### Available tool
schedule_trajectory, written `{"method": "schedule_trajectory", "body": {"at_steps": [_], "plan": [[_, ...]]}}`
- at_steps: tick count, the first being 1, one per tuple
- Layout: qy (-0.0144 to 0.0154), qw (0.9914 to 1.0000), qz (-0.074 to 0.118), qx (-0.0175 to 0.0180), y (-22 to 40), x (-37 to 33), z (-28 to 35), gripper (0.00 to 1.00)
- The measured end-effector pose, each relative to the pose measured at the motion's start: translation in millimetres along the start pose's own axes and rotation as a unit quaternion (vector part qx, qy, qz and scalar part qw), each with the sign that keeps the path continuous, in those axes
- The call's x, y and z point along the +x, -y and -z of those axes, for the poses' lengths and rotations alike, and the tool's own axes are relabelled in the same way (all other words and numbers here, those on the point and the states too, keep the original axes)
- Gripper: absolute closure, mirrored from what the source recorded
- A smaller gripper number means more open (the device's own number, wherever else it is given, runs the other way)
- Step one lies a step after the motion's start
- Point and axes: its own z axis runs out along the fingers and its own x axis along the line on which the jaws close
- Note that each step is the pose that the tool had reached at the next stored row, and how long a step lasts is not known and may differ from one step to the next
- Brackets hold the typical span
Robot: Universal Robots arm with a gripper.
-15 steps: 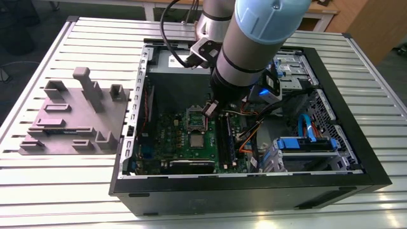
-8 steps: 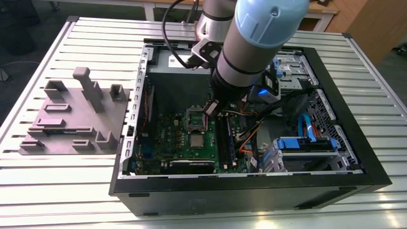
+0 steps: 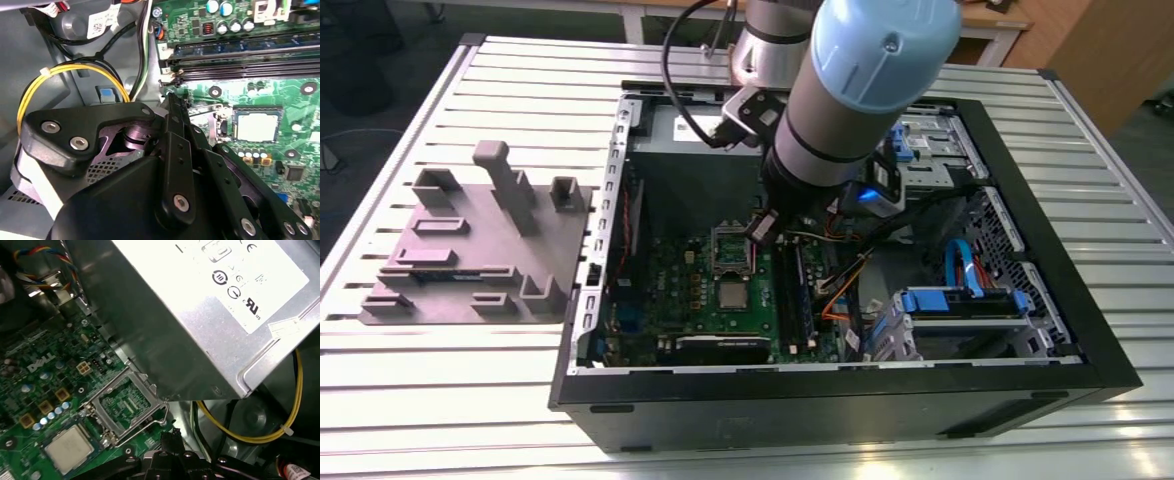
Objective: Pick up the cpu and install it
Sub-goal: 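Close the cpu cover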
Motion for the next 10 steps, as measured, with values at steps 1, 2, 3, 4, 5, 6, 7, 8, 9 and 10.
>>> {"method": "schedule_trajectory", "body": {"at_steps": [1, 2, 3, 4, 5, 6, 7, 8, 9, 10], "plan": [[0.0013, 1.00000, 0.000, -0.0011, 0.0, -0.1, -1.2, 0.90], [0.0030, 0.99999, 0.000, -0.0026, 0.1, -0.1, -2.4, 0.90], [0.0045, 0.99998, 0.000, -0.0038, 0.2, -0.1, -3.7, 0.90], [0.0054, 0.99997, 0.001, -0.0046, 0.2, -0.2, -4.9, 0.90], [0.0056, 0.99997, 0.001, -0.0048, 0.2, -0.4, -6.3, 0.90], [0.0055, 0.99997, 0.001, -0.0048, 0.0, -0.8, -7.6, 0.90], [0.0054, 0.99997, 0.001, -0.0048, -0.5, -1.4, -8.9, 0.90], [0.0054, 0.99997, 0.001, -0.0048, -1.0, -2.2, -10.2, 0.90], [0.0054, 0.99997, 0.001, -0.0048, -1.7, -3.0, -11.3, 0.90], [0.0054, 0.99997, 0.001, -0.0049, -2.3, -3.8, -12.4, 0.90]]}}
